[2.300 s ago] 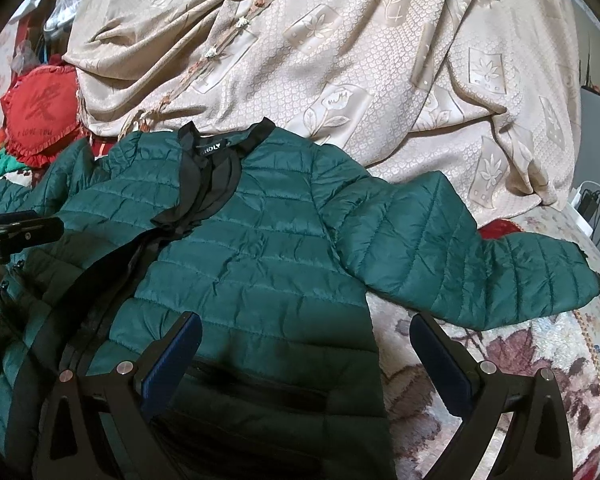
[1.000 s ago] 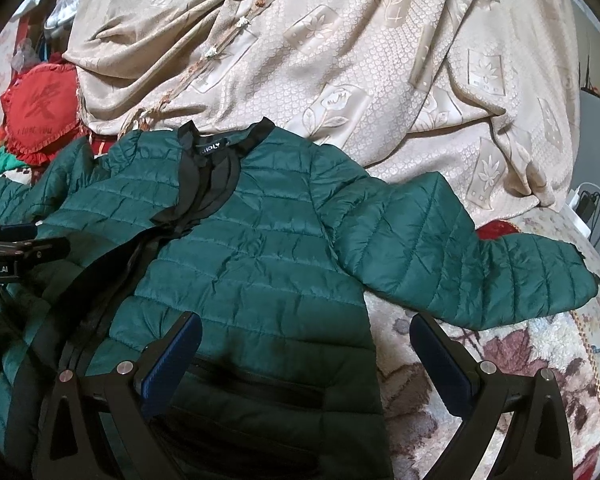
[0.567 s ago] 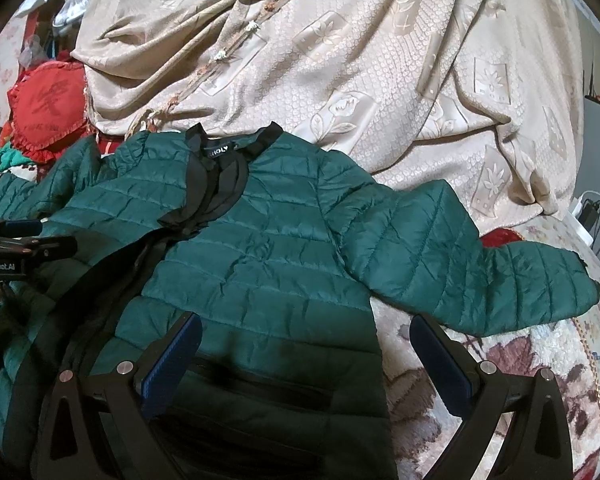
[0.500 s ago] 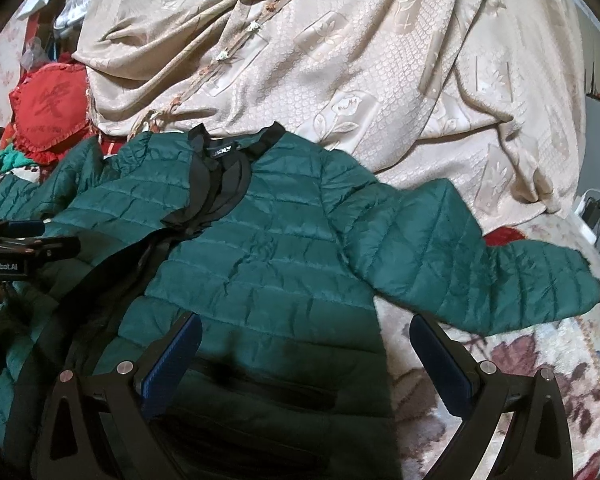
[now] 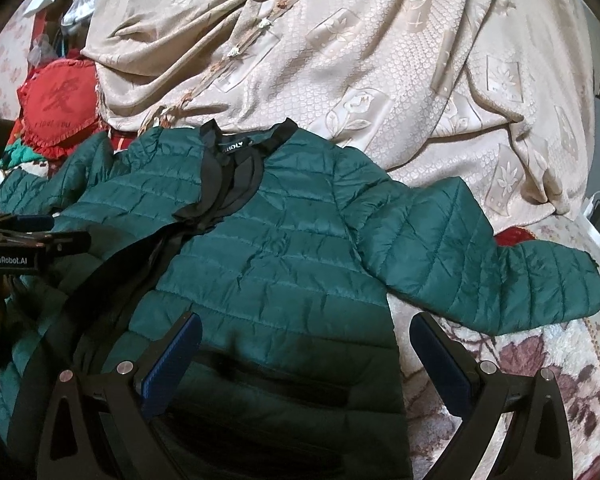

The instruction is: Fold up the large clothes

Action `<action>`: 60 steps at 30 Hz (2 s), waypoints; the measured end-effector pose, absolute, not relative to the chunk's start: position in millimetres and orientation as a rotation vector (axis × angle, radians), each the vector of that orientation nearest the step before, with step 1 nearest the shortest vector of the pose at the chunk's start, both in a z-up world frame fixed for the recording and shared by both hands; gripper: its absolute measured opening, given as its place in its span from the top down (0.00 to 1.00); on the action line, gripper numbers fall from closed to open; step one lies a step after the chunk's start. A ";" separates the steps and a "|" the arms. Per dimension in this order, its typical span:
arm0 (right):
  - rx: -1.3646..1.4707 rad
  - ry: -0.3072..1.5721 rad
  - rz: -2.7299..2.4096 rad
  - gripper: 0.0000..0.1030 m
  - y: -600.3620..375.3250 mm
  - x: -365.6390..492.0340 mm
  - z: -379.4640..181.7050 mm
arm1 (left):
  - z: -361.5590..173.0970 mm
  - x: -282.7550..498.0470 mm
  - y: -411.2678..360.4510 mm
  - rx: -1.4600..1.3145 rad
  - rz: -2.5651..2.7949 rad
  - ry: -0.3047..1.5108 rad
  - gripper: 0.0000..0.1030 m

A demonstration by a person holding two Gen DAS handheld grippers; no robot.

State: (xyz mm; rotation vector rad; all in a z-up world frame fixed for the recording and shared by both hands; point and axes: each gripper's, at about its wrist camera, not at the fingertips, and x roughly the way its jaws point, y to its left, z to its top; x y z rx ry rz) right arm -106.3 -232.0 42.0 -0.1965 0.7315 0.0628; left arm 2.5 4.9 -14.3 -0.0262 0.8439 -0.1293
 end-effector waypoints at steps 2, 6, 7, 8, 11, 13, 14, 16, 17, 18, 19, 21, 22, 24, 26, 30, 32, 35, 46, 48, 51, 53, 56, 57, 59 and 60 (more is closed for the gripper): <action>-0.196 0.732 0.061 0.00 -232.6 -106.3 41.6 | -14.0 2.1 4.9 -0.025 -0.129 0.844 0.00; -0.195 0.733 0.056 0.00 -233.4 -106.0 41.1 | -14.4 2.0 4.9 -0.024 -0.130 0.844 0.00; -0.194 0.733 0.055 0.00 -233.5 -106.2 41.1 | -14.4 2.0 5.1 -0.024 -0.130 0.844 0.00; -0.193 0.733 0.055 0.00 -233.6 -106.1 41.1 | -14.4 2.0 4.9 -0.026 -0.130 0.844 0.00; -0.194 0.733 0.054 0.00 -233.9 -106.2 41.2 | -14.6 2.1 4.7 -0.025 -0.129 0.846 0.00; -0.193 0.733 0.055 0.00 -234.0 -106.1 41.1 | -14.6 1.8 4.6 -0.025 -0.129 0.848 0.00; -0.194 0.733 0.055 0.00 -234.0 -106.3 41.1 | -14.8 1.8 4.4 -0.024 -0.129 0.848 0.00; -0.193 0.732 0.055 0.00 -234.0 -106.1 41.1 | -15.2 1.8 4.3 -0.025 -0.130 0.847 0.00; -0.193 0.733 0.055 0.00 -234.2 -105.9 40.9 | -15.3 1.4 4.5 -0.026 -0.130 0.847 0.00; -0.193 0.734 0.054 0.00 -234.2 -105.8 40.9 | -15.4 1.8 4.2 -0.025 -0.130 0.848 0.00; -0.193 0.732 0.055 0.00 -234.0 -106.4 41.1 | -15.4 1.6 4.2 -0.025 -0.129 0.848 0.00; -0.193 0.732 0.055 0.00 -234.0 -106.1 41.0 | -15.2 1.5 4.3 -0.025 -0.130 0.848 0.00; -0.193 0.732 0.055 0.00 -234.0 -106.3 41.2 | -15.2 1.9 4.3 -0.025 -0.130 0.847 0.00; -0.193 0.732 0.055 0.00 -233.8 -106.3 41.3 | -15.3 1.8 4.3 -0.025 -0.130 0.848 0.00; -0.193 0.733 0.055 0.00 -233.9 -106.1 41.1 | -15.1 2.1 4.4 -0.025 -0.130 0.848 0.00; -0.194 0.732 0.054 0.00 -233.9 -106.2 41.7 | -15.1 1.9 4.4 -0.025 -0.130 0.848 0.00; -0.193 0.730 0.055 0.00 -234.2 -106.7 41.9 | -15.1 1.7 4.3 -0.025 -0.130 0.848 0.00; -0.199 0.726 0.056 0.00 -233.8 -107.3 44.2 | -14.8 1.7 4.4 -0.024 -0.130 0.847 0.00; -0.230 0.688 0.063 0.00 -220.8 -114.6 58.6 | -16.0 1.4 4.0 -0.028 -0.129 0.846 0.00; -0.223 0.695 0.056 0.00 -222.4 -113.3 53.9 | -16.4 1.2 4.3 -0.029 -0.128 0.846 0.00; -0.212 0.749 0.037 0.00 -226.8 -106.7 43.8 | -16.8 0.8 4.9 -0.028 -0.123 0.850 0.00; -0.202 0.740 0.038 0.00 -229.0 -107.9 44.4 | -16.1 0.2 5.7 -0.029 -0.122 0.851 0.00; -0.196 0.740 0.036 0.00 -230.8 -108.1 43.0 | -16.4 0.1 5.5 -0.028 -0.122 0.851 0.00; -0.196 0.743 0.036 0.00 -231.4 -107.5 41.6 | -16.2 0.3 5.7 -0.027 -0.123 0.853 0.00; -0.199 0.747 0.036 0.00 -231.7 -106.5 39.9 | -16.1 0.3 5.8 -0.028 -0.122 0.852 0.00; -0.198 0.746 0.037 0.00 -232.0 -106.2 39.7 | -15.8 0.0 6.0 -0.028 -0.121 0.852 0.00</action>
